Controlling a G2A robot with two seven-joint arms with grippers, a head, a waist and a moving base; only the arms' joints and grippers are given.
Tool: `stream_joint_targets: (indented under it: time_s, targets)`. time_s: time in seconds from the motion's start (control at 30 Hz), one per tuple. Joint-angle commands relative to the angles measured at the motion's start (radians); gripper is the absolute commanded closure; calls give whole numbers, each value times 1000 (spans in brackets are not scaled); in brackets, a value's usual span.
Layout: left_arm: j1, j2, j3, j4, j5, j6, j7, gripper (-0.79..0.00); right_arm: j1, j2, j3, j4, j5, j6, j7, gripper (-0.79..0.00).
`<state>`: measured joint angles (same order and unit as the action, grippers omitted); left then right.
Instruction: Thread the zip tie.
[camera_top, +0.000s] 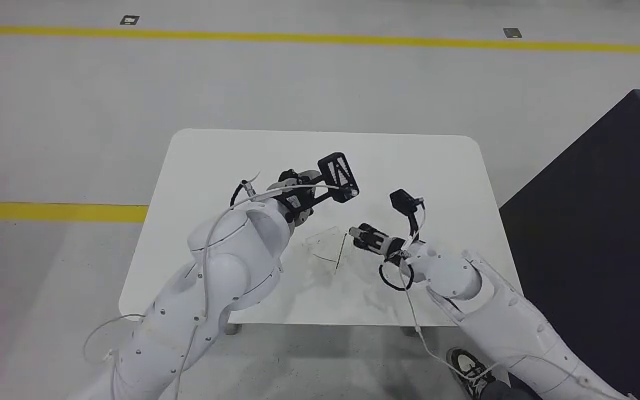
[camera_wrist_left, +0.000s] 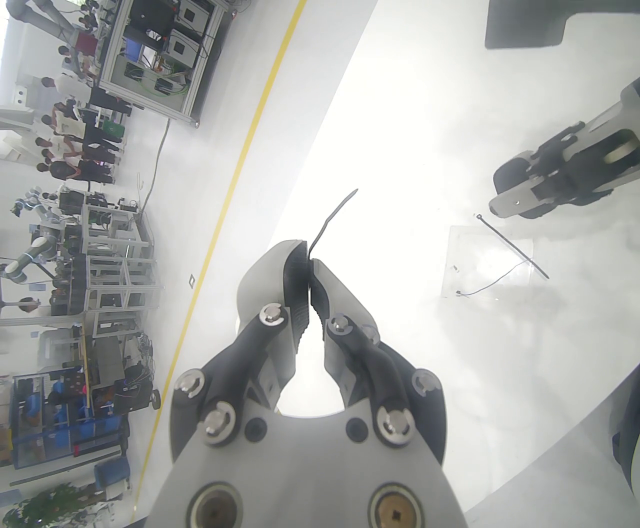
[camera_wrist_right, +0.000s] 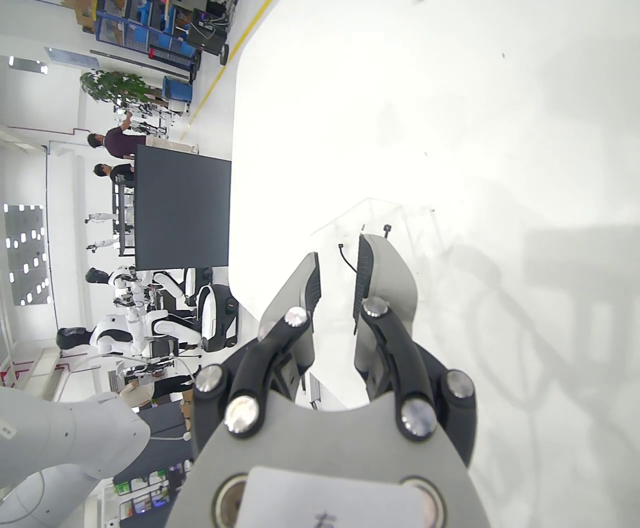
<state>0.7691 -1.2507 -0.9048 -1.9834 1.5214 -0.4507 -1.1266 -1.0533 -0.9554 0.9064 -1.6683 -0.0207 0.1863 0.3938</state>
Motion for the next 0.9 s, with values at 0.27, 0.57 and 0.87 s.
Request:
stream_joint_targets:
  time_s: [0.27, 0.57, 0.87]
  targets:
    - [0, 0, 0, 0, 0, 0, 0, 0, -13, 12, 20, -43, -94, -42, 28, -785]
    - [11, 1, -3, 2, 7, 6, 18, 0, -8, 28, 20, -81, -414, -43, 46, -785]
    - [43, 4, -18, -6, 44, 0, 53, 0, -20, 74, 137, -80, -708, -312, 146, -785]
